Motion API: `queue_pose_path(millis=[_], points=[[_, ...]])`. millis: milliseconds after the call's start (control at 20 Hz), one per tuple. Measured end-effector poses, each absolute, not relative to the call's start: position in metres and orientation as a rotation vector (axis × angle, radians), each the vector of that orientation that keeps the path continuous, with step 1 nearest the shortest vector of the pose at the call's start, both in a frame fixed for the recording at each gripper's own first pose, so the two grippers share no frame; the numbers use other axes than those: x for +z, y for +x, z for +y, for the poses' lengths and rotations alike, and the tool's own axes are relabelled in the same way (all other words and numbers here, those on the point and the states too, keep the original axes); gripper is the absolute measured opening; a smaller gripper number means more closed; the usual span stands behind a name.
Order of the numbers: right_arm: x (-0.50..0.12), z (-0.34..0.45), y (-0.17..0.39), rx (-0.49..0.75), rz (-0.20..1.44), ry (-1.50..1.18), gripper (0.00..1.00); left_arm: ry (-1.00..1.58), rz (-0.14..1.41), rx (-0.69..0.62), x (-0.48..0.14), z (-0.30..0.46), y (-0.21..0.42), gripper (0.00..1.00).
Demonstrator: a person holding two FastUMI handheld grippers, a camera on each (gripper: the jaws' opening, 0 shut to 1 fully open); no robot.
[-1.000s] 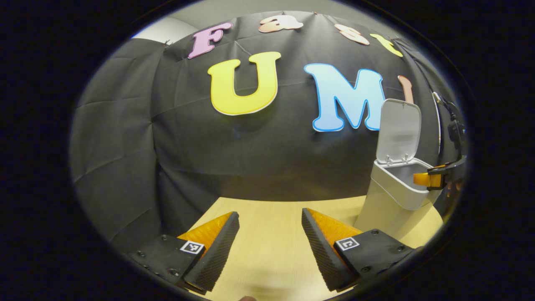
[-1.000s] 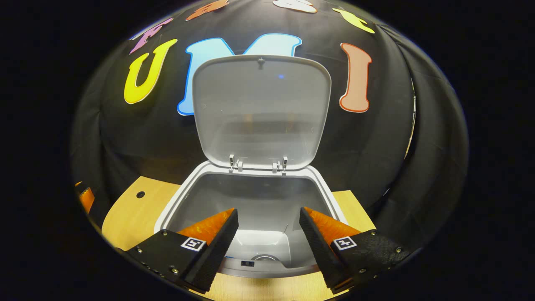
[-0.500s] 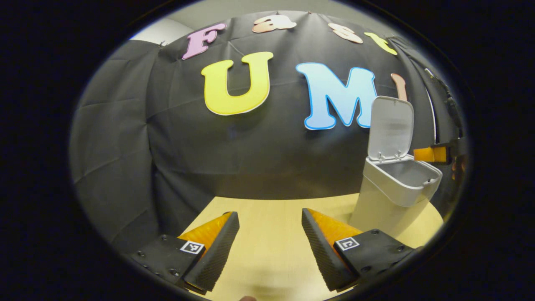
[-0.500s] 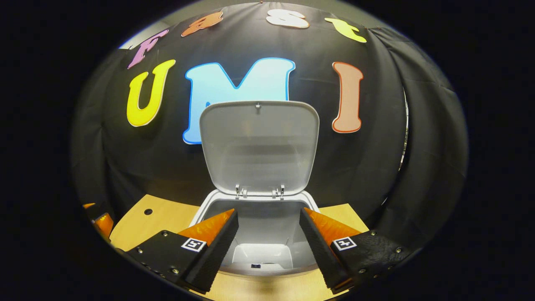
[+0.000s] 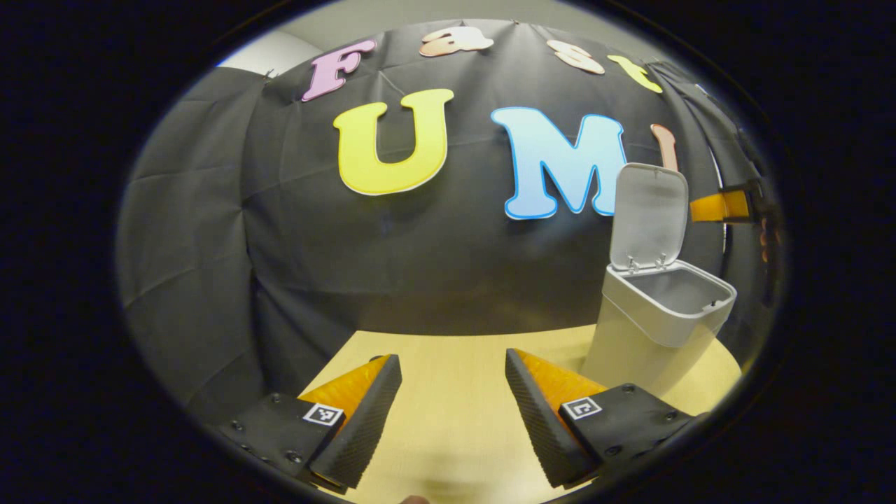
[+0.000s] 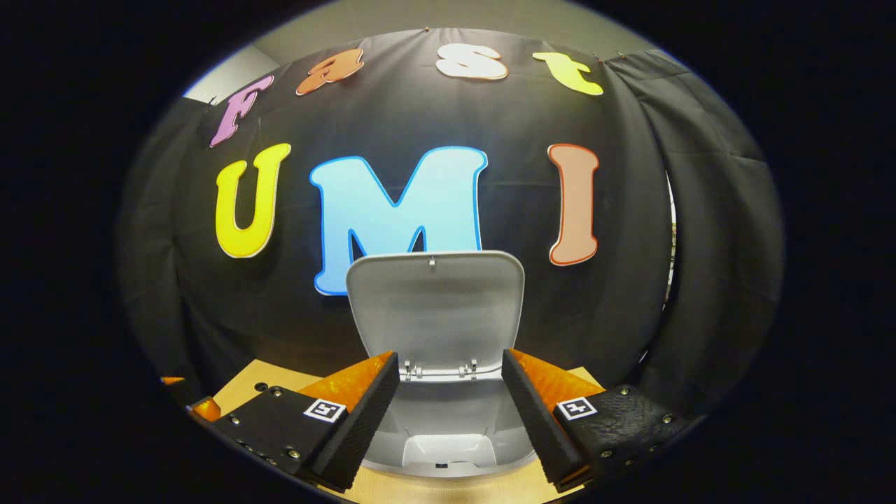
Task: Press the lid of the desktop garbage bin to open it, pick up the crumpled paper on the desktop and throw it into the bin, then pick up the pop can on the desktop and drop it into the bin, and finally close the garbage bin lid.
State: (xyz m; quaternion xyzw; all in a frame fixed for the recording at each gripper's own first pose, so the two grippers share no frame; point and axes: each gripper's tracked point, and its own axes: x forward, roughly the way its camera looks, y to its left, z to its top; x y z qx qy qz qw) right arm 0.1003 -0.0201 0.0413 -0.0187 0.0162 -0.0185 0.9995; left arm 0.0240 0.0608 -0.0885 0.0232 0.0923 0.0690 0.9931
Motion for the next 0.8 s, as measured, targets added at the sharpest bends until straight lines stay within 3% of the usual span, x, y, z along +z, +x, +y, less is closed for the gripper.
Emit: queue_pose_path(millis=[800], points=[[0.149,-0.026,0.135,-0.059,-0.159,-0.077,0.94,0.036,0.214,0.15,-0.101,0.074,0.022,1.0]])
